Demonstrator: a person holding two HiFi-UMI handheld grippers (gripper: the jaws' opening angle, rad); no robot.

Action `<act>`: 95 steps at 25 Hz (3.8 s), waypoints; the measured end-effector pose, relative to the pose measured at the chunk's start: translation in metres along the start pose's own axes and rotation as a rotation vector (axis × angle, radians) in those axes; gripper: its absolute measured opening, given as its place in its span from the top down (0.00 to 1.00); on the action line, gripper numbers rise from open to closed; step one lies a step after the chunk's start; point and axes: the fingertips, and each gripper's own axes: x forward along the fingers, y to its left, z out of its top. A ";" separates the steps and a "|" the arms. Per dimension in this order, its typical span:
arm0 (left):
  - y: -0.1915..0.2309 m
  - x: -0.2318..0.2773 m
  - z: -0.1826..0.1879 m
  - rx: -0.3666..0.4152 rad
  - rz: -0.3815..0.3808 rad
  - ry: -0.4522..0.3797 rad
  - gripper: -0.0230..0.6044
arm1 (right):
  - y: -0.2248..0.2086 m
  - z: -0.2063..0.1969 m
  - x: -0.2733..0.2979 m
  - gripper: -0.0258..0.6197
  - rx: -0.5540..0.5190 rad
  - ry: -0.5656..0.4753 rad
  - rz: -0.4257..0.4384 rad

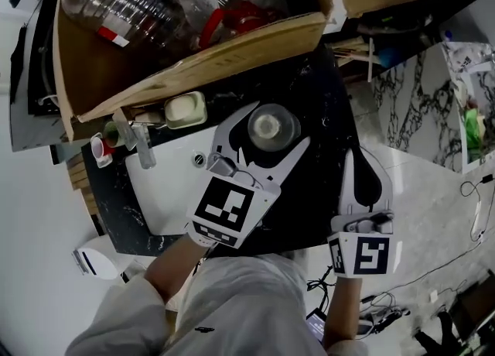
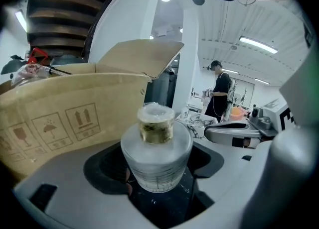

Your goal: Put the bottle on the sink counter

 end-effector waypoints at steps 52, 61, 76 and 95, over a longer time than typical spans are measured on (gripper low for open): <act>0.040 0.181 -0.072 0.131 0.063 0.054 0.43 | -0.059 -0.071 0.051 0.94 0.128 0.064 -0.132; 0.040 0.189 -0.068 0.122 0.045 0.028 0.43 | -0.061 -0.075 0.053 0.94 0.143 0.068 -0.131; 0.043 0.170 -0.087 0.057 0.036 0.085 0.38 | -0.060 -0.063 0.036 0.94 0.114 0.074 -0.136; 0.016 0.063 -0.077 0.018 0.054 0.080 0.39 | -0.021 -0.016 -0.053 0.94 0.060 0.026 -0.169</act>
